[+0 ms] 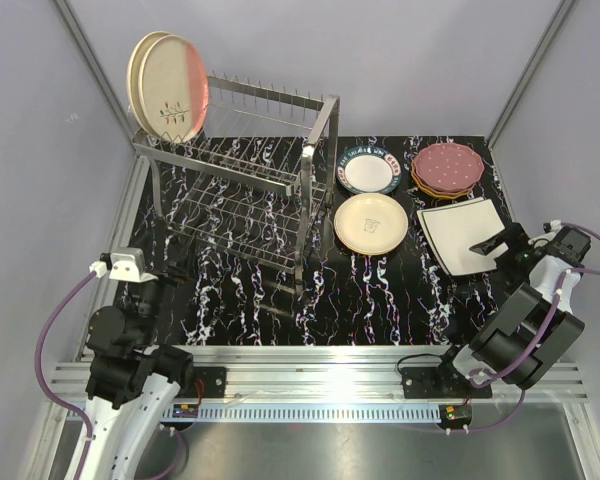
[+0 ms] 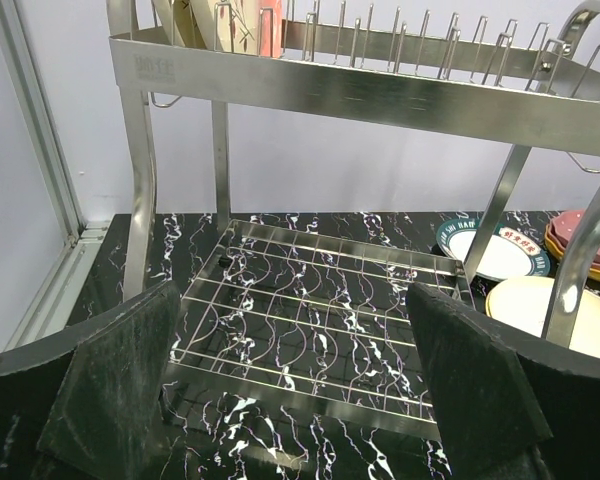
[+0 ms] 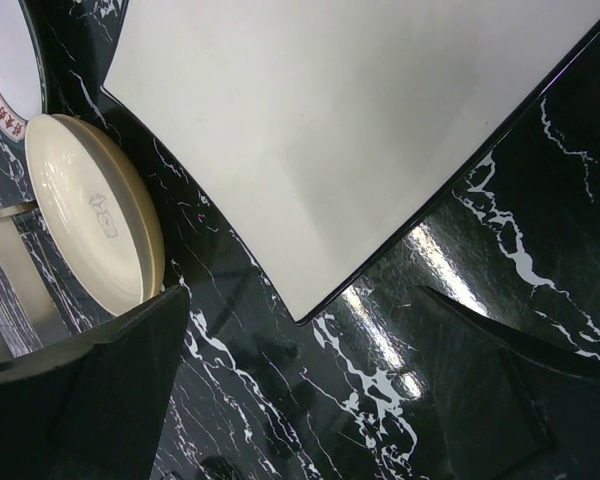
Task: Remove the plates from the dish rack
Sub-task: Place the plate on the table
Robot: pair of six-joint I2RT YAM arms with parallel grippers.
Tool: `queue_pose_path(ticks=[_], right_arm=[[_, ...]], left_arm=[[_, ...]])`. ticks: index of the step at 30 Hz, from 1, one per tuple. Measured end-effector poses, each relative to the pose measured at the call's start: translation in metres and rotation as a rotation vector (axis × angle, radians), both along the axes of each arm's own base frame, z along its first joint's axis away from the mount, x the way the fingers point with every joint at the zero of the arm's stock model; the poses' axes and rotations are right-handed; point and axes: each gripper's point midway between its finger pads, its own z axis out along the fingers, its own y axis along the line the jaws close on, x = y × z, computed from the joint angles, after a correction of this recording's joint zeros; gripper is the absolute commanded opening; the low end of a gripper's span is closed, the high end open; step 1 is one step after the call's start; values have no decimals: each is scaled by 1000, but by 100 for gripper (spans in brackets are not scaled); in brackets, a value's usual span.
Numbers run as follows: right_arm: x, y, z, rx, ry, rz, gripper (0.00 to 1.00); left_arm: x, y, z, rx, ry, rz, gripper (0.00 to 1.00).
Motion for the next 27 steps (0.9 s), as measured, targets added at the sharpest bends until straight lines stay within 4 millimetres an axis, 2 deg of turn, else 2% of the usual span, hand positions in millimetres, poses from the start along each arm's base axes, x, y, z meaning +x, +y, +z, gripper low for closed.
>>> queue_pose_path(ticks=[11,14,22,27], right_arm=[[-10,-40,12,-191,95,-119,100],[-10,-43,7,-188,117,-135,100],[0,-42,-23,-141,201,-142,100],[12,-37,-30,-127,205,-137,100]], left_arm=[[-1,0,1,-1,-4,-1,99],[-1,0,1,-1,-3,-2,99],[3,-1,-3,5,16,-2,99],[5,-2,-5,7,24,-1,99]])
